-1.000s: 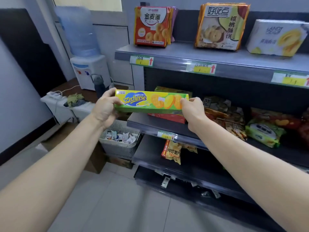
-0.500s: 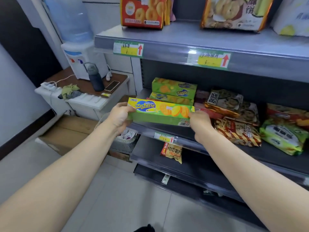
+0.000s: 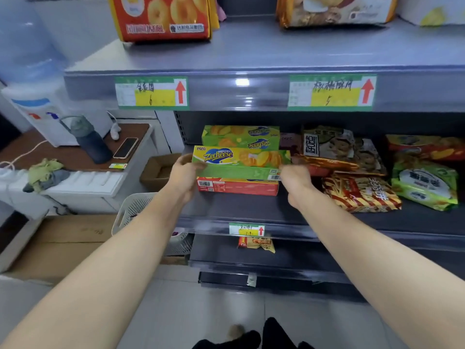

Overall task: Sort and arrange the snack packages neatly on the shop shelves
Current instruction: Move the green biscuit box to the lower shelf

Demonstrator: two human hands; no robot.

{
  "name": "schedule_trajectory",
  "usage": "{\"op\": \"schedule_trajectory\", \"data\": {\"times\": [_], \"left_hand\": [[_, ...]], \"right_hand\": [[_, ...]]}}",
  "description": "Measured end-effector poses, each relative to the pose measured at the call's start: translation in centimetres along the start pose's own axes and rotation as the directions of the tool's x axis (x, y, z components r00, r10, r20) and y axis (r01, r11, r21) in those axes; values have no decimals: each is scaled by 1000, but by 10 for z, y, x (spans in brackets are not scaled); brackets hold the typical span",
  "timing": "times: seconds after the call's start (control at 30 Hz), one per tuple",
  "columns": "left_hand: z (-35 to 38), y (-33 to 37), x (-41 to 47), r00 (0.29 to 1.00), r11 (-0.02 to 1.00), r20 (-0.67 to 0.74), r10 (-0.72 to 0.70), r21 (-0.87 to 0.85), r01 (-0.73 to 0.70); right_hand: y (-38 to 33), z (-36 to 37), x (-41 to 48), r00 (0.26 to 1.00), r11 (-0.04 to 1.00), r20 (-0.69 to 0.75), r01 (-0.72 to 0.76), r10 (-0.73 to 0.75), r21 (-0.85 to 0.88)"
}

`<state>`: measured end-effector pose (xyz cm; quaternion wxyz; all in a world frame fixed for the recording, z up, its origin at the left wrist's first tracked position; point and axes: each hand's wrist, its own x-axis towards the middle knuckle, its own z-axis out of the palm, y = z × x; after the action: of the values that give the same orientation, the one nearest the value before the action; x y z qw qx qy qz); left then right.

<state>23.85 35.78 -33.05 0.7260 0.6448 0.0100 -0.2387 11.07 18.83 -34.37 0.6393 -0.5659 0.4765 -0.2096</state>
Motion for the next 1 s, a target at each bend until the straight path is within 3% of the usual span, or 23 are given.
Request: {"op": "schedule_trajectory", "data": {"times": [0.33, 0.57, 1.0], "left_hand": [[0, -30, 50, 998, 1000, 69, 14, -13, -13], [2, -48, 68, 989, 986, 111, 101, 118, -114], [7, -41, 77, 992, 968, 122, 43, 240, -71]], "right_hand": [[7, 29, 37, 999, 1000, -26, 26, -26, 6], [15, 36, 47, 1000, 999, 0, 27, -27, 27], [16, 34, 56, 996, 998, 83, 40, -36, -57]]}}
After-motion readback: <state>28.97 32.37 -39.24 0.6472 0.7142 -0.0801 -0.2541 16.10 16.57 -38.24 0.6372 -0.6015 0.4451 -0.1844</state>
